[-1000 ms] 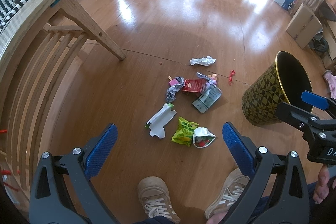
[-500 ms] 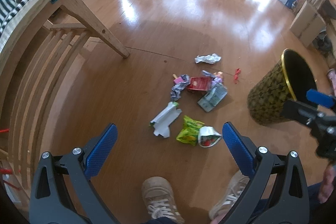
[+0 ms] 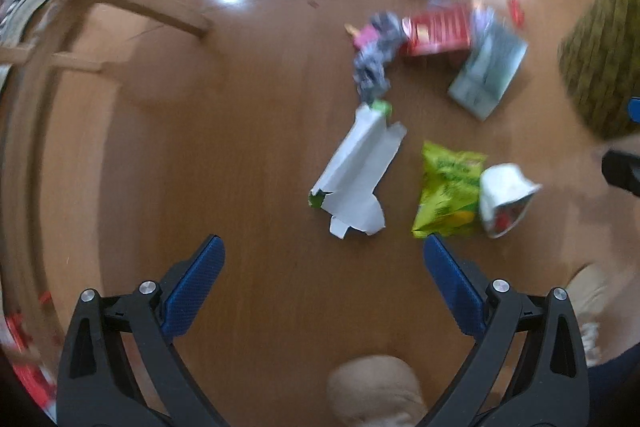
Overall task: Collect trash
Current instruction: 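Grasp the white paper carton with the left tool while the right tool grasps the white wrapper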
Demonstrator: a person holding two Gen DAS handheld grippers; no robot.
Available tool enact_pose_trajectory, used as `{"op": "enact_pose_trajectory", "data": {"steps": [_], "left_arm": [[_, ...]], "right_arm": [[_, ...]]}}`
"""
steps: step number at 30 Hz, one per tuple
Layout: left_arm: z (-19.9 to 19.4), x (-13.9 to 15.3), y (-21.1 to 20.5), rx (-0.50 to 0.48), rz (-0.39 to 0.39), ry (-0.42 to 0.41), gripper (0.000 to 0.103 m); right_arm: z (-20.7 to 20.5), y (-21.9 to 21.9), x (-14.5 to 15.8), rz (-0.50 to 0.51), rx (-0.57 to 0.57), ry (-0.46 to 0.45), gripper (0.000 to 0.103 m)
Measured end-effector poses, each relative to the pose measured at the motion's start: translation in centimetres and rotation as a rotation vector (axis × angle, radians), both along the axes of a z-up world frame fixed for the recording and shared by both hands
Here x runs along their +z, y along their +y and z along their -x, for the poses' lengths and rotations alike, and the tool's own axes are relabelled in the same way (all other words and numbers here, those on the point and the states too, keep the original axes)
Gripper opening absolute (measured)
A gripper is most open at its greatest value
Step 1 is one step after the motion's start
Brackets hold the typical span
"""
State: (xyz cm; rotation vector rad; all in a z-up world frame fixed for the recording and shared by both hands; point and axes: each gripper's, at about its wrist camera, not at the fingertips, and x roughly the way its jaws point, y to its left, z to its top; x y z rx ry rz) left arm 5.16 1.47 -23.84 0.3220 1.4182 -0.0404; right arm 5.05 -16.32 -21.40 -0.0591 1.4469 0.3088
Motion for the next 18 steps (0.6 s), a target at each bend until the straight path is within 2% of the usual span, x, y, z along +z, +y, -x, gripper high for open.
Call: {"op": "enact_pose_trajectory", "data": {"steps": [6,14,16,17,18], "left_arm": [[-2.1,-6.1,0.2,-0.065,0.013,0.013,0.097],[-4.2,-10.6,0.7,-0.059,0.065,0.009,0.096],[-4.5,-11.6,1.1,-0.057,0.089,0.032,0.084],[-4.5,-11.6,1.3,-0.051,0.129,0.023,0.078],[-4.4,-11.5,1.4,-0.048,0.157,0.025,0.067]], "right_arm": [[0.3,1.6,-6.5,0.046,0.118,0.065,0.087],[-0.1,2.8,-11.7,0.034,0.146,0.12,0.082],[-0.4,2.9,-12.5,-0.003,0.123,0.122,0.082],[-0.6,2.9,-12.9,-0.015,0.11,0.134,0.079],[-0.6,2.8,-13.2,-0.058,0.094,0.159,0.069]]}}
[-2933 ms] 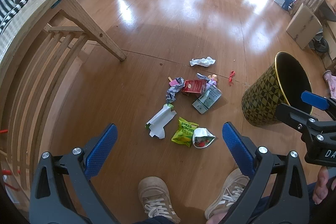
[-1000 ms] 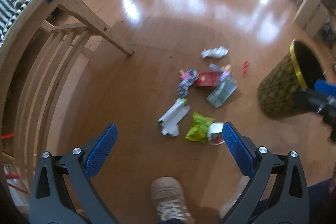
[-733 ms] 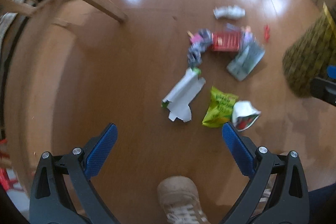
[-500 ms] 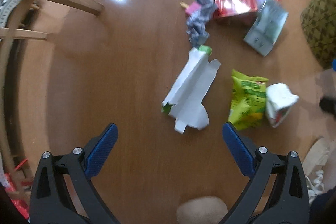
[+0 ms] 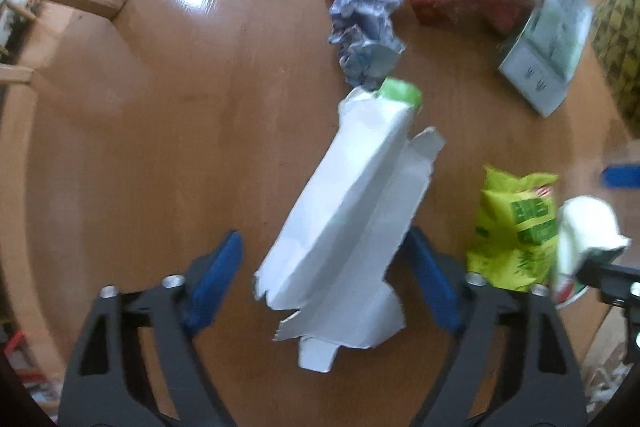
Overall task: Collect trash
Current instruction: 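Grasp the white paper carton with the left tool while the right tool grasps the white wrapper, then carry both items over the bin and open both tools to drop them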
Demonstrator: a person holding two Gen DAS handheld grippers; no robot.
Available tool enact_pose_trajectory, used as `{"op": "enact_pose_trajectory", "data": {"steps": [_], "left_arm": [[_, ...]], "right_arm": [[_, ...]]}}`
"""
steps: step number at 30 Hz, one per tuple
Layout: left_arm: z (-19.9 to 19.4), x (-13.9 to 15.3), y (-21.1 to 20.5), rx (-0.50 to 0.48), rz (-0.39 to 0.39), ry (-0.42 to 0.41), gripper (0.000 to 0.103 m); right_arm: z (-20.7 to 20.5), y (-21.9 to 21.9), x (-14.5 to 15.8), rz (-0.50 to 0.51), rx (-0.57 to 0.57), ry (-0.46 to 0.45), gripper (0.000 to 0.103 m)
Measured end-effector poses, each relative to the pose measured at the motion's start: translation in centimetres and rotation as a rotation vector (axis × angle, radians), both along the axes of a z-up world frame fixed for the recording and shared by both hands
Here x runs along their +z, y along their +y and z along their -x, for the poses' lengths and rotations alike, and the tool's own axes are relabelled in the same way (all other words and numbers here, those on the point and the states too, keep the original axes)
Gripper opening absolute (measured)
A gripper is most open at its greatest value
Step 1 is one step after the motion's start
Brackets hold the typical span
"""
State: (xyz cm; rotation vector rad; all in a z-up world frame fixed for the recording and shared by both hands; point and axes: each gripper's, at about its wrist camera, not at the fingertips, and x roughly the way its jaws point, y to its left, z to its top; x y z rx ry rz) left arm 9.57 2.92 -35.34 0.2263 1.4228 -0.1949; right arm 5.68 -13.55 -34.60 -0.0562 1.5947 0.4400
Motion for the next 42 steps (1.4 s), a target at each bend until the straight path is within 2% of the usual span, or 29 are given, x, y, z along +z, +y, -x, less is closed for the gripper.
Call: {"op": "enact_pose_trajectory", "data": {"steps": [1,2,4,5,8,13,14,18,22,24,26,29,32,33,35,37,42], "left_arm": [[0.1,0.1,0.0,-0.001,0.019,0.0,0.062],[0.3,0.2,0.0,-0.005,0.018,-0.001,0.049],[0.3,0.3,0.0,0.006,0.009,0.026,0.026],[0.3,0.5,0.0,0.018,0.011,0.034,0.018],[0.4,2.7,0.3,0.055,0.041,0.037,0.016],[0.5,9.1,0.7,0.06,0.027,-0.011,0.016],[0.5,10.9,0.7,0.07,0.034,-0.026,0.016],[1.0,19.4,0.0,0.037,0.037,-0.104,0.016],[2.7,28.1,-1.4,0.065,0.064,-0.153,0.016],[4.3,31.8,-2.1,0.049,0.059,-0.194,0.016],[6.2,35.6,-2.2,0.062,0.085,-0.217,0.016],[8.5,38.6,-3.4,0.083,0.113,-0.242,0.016],[9.0,40.1,-4.3,0.102,0.16,-0.249,0.016],[9.1,40.6,-4.5,0.109,0.193,-0.242,0.016],[9.3,41.5,-4.9,0.086,0.198,-0.259,0.016],[9.2,41.2,-5.8,0.06,0.177,-0.274,0.016],[8.8,39.9,-7.0,0.053,0.161,-0.246,0.016]], "right_arm": [[0.1,0.0,-0.2,-0.027,-0.011,0.016,0.061],[0.1,0.0,-0.3,-0.037,-0.019,0.028,0.058],[0.3,-0.1,-0.4,-0.048,-0.04,0.052,0.055],[0.5,-0.3,-0.3,-0.057,-0.051,0.056,0.054],[0.3,-0.6,1.7,-0.073,-0.067,0.05,0.053],[0.7,0.0,8.3,-0.075,-0.071,-0.04,0.052],[0.6,0.1,10.5,-0.076,-0.072,-0.072,0.046],[1.0,0.4,19.4,-0.08,-0.057,-0.209,0.047],[2.9,-2.0,29.3,-0.075,-0.04,-0.341,0.047],[3.0,-3.4,32.6,-0.083,-0.049,-0.388,0.047],[3.7,-5.1,35.2,-0.104,-0.074,-0.42,0.047],[4.6,-7.2,38.2,-0.108,-0.118,-0.449,0.047],[5.4,-9.3,40.1,-0.142,-0.178,-0.451,0.047],[5.5,-9.8,40.1,-0.152,-0.199,-0.449,0.047],[5.2,-10.7,40.2,-0.18,-0.24,-0.443,0.047],[5.3,-10.8,40.3,-0.187,-0.247,-0.449,0.047],[5.3,-11.1,40.3,-0.17,-0.256,-0.452,0.047]]}}
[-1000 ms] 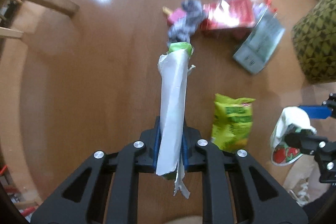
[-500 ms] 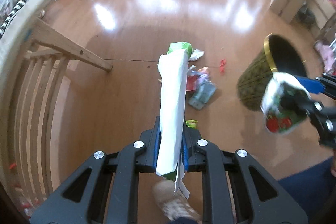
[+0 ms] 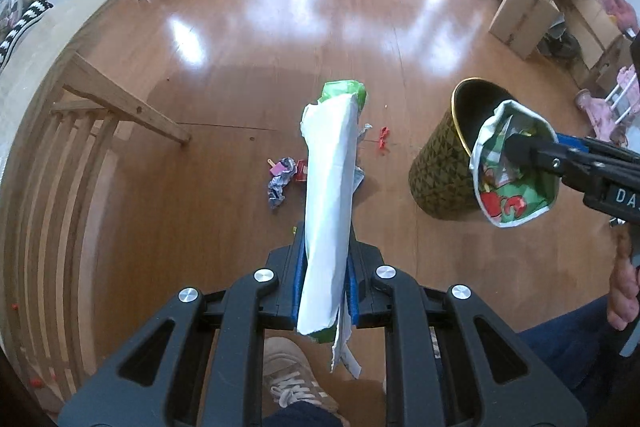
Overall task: Collect trash
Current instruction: 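Carry both items over the bin and open both tools to drop them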
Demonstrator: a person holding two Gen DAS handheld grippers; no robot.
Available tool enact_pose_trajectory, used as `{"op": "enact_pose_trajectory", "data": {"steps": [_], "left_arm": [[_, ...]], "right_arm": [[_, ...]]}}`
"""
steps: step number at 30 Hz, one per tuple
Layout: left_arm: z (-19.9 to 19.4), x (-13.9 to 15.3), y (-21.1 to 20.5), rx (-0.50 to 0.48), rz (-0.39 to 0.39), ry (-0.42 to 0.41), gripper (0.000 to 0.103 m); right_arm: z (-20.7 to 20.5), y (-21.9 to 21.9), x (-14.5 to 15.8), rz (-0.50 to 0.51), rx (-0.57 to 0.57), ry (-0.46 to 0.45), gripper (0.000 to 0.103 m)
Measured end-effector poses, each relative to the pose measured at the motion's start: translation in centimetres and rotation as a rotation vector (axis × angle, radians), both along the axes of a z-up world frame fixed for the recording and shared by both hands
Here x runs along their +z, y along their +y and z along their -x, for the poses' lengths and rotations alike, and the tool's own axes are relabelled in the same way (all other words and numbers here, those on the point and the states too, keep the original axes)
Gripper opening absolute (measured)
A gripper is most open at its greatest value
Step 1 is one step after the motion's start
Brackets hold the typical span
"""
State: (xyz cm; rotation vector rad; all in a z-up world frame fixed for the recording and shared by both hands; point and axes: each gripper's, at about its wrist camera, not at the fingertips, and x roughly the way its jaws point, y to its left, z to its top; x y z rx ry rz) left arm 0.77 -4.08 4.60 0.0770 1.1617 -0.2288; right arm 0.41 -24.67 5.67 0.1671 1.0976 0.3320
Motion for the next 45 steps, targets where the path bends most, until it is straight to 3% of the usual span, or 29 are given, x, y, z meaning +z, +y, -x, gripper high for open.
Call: {"op": "enact_pose_trajectory", "data": {"steps": [8,14,19,25,30,36,45], "left_arm": [[-0.3,-0.5,-2.0,-0.025,-0.004,0.015,0.016],[-0.9,-1.0,-4.3,-0.065,-0.001,0.018,0.016],[-1.4,-1.6,-9.1,-0.154,-0.018,0.012,0.016],[-2.8,-4.0,-16.8,-0.217,0.06,0.052,0.016],[-3.6,-6.6,-22.2,-0.255,0.111,0.093,0.016],[-4.3,-8.4,-24.8,-0.272,0.114,0.122,0.016],[-5.1,-8.9,-25.3,-0.276,0.112,0.12,0.017]], "right_arm": [[0.0,-1.2,-0.2,-0.003,-0.028,0.01,0.047],[0.0,-4.5,-0.3,-0.012,-0.102,0.01,0.047],[0.3,-9.8,0.4,-0.01,-0.229,-0.004,0.047],[0.3,-17.4,0.4,0.013,-0.399,-0.008,0.048],[-0.1,-21.1,-0.3,0.007,-0.49,0.011,0.048],[-1.3,-22.4,-2.2,0.013,-0.511,0.054,0.048],[-2.6,-22.3,-3.1,0.018,-0.528,0.079,0.049]]}}
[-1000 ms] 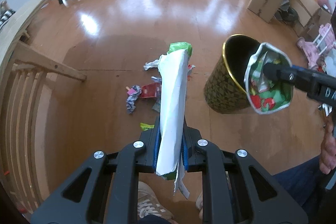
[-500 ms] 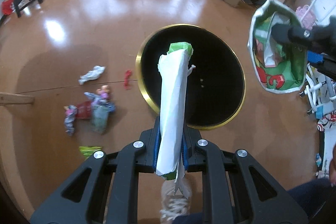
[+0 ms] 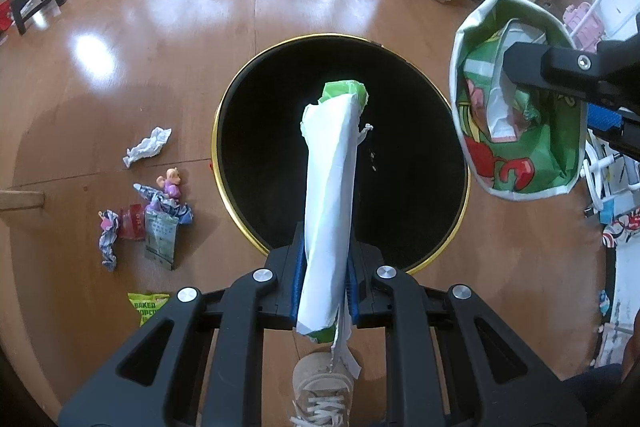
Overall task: Collect trash
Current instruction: 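Carry both items over the bin and open both tools to drop them, then move both tools back toward the remaining trash pile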
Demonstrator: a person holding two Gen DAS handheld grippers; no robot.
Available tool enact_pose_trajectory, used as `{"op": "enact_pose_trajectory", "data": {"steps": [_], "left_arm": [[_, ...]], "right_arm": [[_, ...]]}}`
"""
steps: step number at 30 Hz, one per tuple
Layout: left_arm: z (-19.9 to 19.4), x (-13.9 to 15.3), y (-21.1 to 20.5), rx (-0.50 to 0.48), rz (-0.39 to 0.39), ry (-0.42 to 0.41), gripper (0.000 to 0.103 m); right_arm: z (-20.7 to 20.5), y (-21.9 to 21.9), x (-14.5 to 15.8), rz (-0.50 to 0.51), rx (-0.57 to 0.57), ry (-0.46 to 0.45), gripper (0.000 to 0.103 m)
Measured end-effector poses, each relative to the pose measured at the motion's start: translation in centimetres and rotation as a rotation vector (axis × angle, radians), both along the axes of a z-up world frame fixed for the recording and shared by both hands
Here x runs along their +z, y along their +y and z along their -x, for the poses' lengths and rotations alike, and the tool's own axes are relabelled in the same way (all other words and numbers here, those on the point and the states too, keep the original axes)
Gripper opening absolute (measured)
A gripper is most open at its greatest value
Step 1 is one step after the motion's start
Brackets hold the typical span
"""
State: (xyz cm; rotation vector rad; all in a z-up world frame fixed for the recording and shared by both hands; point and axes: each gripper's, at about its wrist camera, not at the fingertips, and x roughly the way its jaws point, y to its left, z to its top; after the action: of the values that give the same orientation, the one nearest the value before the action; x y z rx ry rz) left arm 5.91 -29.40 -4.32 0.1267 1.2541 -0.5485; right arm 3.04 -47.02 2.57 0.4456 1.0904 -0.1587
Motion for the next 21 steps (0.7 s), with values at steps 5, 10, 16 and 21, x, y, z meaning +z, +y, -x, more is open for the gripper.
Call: {"op": "enact_pose_trajectory", "data": {"steps": [5,10,16,21], "left_arm": [[-0.4,0.0,0.1,0.019,0.036,-0.003,0.021],[-0.8,0.2,0.4,0.024,0.058,-0.034,0.056],[-0.4,1.2,2.7,0.023,0.022,-0.071,0.072],[1.2,4.1,9.9,0.051,-0.062,-0.147,0.087]], "right_arm": [[0.0,0.0,0.1,-0.006,-0.016,0.0,0.05],[-0.1,-0.4,0.4,0.011,-0.039,-0.011,0.077],[0.0,0.5,0.8,0.003,-0.012,-0.029,0.078],[-0.1,4.6,1.7,-0.007,0.101,-0.052,0.084]]}}
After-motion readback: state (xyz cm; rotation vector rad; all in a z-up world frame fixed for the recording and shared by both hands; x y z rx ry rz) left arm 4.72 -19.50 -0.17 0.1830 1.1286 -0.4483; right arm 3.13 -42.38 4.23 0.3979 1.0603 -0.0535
